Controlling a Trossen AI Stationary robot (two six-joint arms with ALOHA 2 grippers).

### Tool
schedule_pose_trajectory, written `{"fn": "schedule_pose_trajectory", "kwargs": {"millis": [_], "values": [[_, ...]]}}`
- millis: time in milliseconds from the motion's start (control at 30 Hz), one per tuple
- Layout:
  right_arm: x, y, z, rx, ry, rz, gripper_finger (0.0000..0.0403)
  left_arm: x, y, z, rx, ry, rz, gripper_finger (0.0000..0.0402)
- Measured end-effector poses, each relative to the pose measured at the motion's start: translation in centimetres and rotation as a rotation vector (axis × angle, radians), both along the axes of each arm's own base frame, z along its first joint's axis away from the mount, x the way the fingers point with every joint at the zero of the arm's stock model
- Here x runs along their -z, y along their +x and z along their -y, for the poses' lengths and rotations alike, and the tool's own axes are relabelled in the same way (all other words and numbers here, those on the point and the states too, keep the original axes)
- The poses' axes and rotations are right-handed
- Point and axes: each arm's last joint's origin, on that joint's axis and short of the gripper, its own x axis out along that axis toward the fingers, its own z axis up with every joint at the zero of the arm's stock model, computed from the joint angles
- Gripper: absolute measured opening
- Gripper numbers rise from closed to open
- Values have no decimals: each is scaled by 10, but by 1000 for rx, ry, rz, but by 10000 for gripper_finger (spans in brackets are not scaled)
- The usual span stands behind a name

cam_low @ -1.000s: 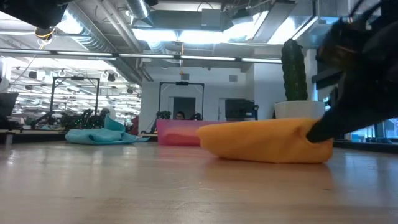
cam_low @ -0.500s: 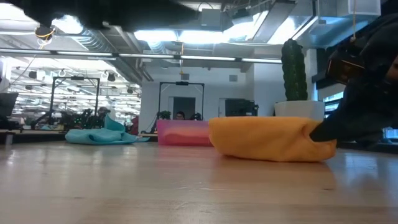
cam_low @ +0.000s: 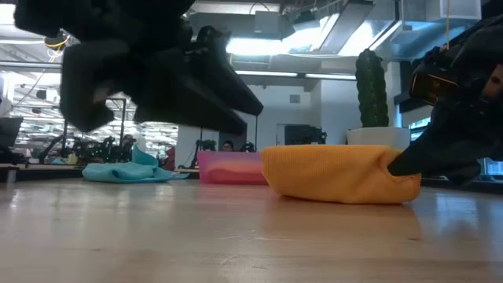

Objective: Roll microfiber towels into tight, uniform cylinder then place into a basket
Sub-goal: Roll the orange towel

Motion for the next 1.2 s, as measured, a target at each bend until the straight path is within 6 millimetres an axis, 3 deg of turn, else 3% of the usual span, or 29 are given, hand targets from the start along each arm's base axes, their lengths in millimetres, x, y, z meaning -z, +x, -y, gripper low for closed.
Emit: {"fn": "schedule_pose_trajectory", "kwargs": {"millis": [267, 533, 767, 1200], "values": [[0, 0, 0, 0, 0, -1, 19, 25, 7, -3, -79, 75, -29, 233], [0, 0, 0, -4, 1, -3, 19, 29, 12, -4, -110, 121, 27, 233], [0, 0, 0, -5, 0, -5, 20, 50, 18, -2, -93, 168, 42, 235], [0, 0, 0, -9, 1, -6, 20, 51, 26, -10, -139, 248, 103, 215]]}}
